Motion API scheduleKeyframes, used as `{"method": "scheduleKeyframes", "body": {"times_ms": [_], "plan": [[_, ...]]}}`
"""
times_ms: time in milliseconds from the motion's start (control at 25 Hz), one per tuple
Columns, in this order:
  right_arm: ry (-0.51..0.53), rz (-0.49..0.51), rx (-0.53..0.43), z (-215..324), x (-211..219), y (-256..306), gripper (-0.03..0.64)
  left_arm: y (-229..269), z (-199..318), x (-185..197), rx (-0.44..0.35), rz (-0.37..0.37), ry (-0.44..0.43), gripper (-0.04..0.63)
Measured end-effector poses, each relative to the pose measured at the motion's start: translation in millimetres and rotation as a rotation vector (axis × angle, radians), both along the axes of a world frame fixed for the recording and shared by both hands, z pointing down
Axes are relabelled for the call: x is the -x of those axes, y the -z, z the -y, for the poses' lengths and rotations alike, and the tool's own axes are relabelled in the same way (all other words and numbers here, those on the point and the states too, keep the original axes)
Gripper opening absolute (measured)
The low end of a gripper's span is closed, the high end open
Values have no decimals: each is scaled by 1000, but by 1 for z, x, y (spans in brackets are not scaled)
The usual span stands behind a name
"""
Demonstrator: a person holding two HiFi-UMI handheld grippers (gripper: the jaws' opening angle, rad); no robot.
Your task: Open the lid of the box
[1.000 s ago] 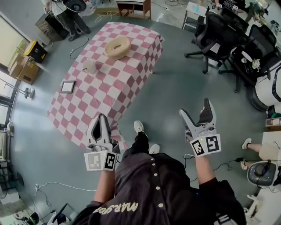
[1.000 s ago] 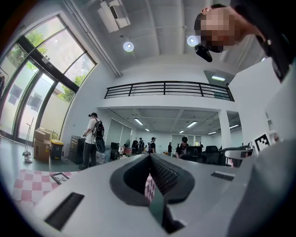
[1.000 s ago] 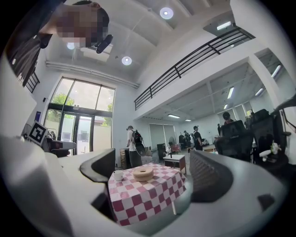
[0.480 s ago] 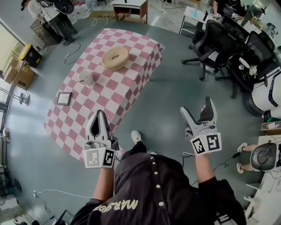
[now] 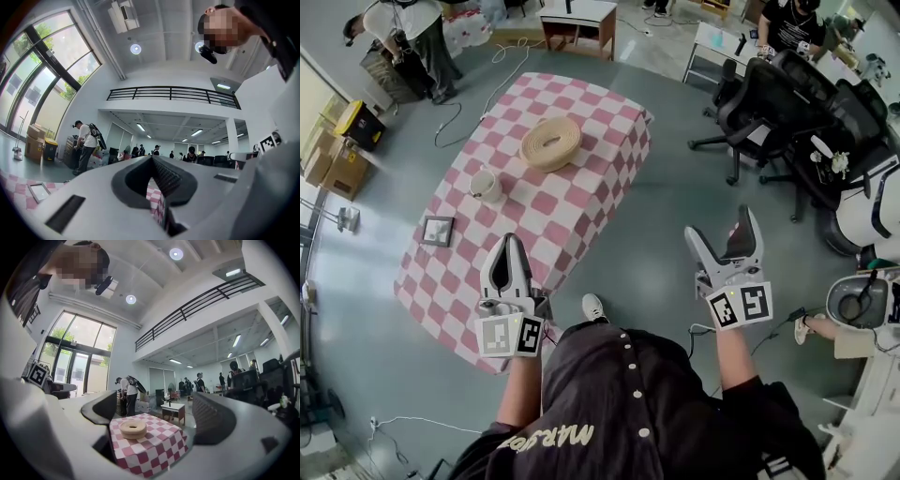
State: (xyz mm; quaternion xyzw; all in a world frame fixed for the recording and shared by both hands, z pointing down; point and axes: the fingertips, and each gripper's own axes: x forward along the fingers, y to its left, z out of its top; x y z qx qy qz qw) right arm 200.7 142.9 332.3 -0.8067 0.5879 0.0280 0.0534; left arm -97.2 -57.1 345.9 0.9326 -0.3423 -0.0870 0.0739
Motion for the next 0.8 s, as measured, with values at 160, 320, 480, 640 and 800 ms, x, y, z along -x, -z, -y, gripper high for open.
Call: {"method": "scheduleKeyframes", "body": {"times_ms": [160,320,480,640,800], "plan": [[2,-9,1,22,-2,1,489,-3,22,-3,6,-7,2,9],[-4,-10,6,39,-4,-1,488,-4,43,-7,10,-18,-8,9],[-17,-18,9,55,-5,-1,489,-7,64,-11,15,-26,-20,9],[-30,-16,10,67,-5,-3,488,-8,80,-15,11,-24,-39,9],[-29,-9,21,77,0,-11,488,-15,92,-19,24,-10,-58,9]]}}
